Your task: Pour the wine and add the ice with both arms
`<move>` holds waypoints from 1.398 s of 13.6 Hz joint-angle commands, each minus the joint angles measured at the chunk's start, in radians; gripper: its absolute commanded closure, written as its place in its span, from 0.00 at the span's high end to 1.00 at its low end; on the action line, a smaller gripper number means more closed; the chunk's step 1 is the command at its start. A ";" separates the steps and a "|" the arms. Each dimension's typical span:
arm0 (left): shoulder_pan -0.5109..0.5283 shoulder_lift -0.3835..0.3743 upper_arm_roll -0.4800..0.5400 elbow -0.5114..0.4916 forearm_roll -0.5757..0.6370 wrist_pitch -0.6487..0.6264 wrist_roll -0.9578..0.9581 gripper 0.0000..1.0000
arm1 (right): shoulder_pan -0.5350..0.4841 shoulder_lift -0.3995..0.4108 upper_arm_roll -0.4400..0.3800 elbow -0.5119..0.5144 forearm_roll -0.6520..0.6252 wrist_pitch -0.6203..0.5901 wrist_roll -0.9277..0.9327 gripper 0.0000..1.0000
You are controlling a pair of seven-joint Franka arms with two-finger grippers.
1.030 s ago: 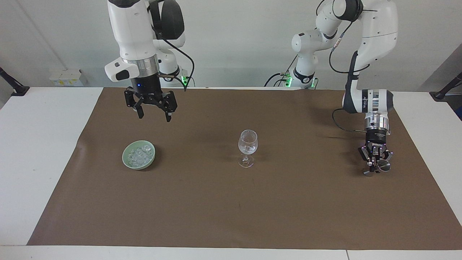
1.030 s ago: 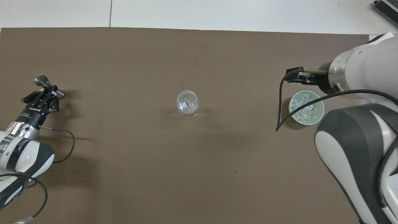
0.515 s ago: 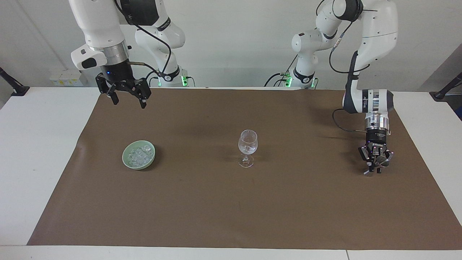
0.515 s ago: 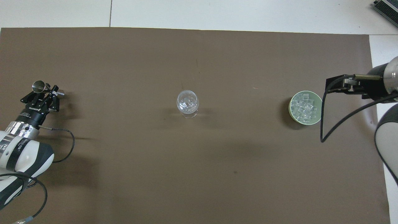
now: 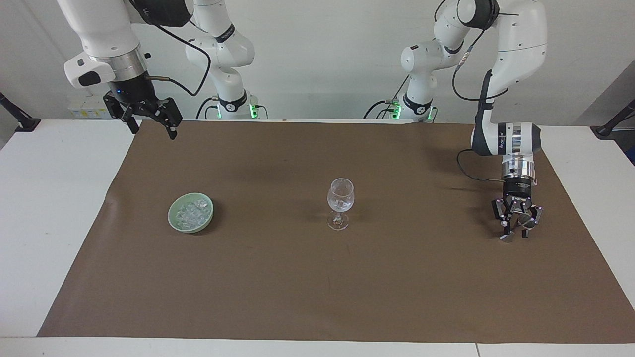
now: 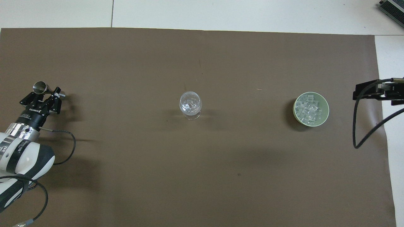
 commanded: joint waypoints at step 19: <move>-0.118 -0.183 -0.005 0.056 -0.015 0.343 -0.044 1.00 | -0.012 -0.039 -0.018 0.011 0.060 -0.104 -0.061 1.00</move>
